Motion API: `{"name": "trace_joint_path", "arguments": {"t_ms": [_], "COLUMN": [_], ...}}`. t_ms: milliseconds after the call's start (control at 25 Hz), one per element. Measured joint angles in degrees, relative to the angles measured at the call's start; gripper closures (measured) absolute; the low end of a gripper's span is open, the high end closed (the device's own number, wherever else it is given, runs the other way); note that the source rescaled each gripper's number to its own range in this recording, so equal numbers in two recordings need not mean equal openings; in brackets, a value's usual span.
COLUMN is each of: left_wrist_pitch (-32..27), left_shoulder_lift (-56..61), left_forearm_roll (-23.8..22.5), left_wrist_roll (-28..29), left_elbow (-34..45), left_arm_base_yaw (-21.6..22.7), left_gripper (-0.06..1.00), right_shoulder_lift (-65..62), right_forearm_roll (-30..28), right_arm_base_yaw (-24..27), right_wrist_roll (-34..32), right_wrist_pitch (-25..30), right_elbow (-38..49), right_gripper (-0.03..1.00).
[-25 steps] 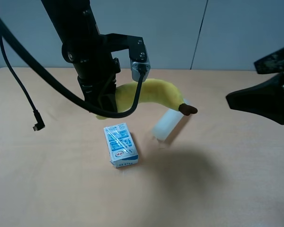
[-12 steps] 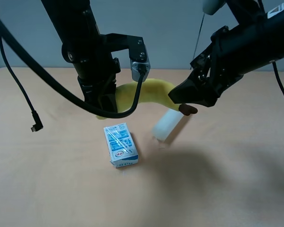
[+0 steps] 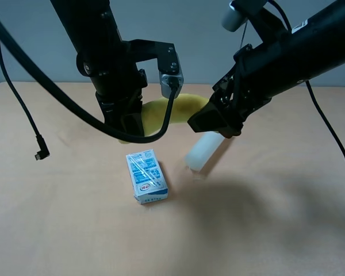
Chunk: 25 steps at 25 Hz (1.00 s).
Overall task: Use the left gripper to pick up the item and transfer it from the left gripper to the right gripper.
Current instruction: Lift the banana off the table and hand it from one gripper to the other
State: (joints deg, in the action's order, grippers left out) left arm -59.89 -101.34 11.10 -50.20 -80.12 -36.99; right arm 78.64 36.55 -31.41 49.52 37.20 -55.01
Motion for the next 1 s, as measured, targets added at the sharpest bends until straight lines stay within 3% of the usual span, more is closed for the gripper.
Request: {"name": "trace_joint_path", "arguments": {"t_ms": [400, 440, 520, 640, 720, 1000], "left_wrist_pitch": [0.18, 0.23, 0.23, 0.23, 0.36, 1.73], "left_shoulder_lift": [0.0, 0.0, 0.0, 0.0, 0.0, 0.0], "left_forearm_roll": [0.0, 0.0, 0.0, 0.0, 0.13, 0.25], "left_wrist_roll": [0.0, 0.0, 0.0, 0.0, 0.0, 0.28], "left_elbow": [0.0, 0.0, 0.0, 0.0, 0.0, 0.0], "left_arm_base_yaw": [0.0, 0.0, 0.0, 0.0, 0.0, 0.0], "left_gripper": [0.94, 0.94, 0.94, 0.94, 0.94, 0.94], "right_shoulder_lift": [4.02, 4.02, 4.02, 4.02, 4.02, 4.02], "right_forearm_roll": [0.42, 0.42, 0.42, 0.42, 0.42, 0.2], "right_arm_base_yaw": [0.0, 0.0, 0.0, 0.0, 0.0, 0.0], "right_wrist_roll": [0.25, 0.3, 0.3, 0.3, 0.3, 0.3], "right_wrist_pitch": [-1.6, -1.6, -1.66, -1.66, -1.66, -2.01], "right_elbow": [0.0, 0.0, 0.0, 0.0, -0.05, -0.04], "right_gripper": [-0.03, 0.02, 0.22, 0.71, 0.97, 0.97]}}
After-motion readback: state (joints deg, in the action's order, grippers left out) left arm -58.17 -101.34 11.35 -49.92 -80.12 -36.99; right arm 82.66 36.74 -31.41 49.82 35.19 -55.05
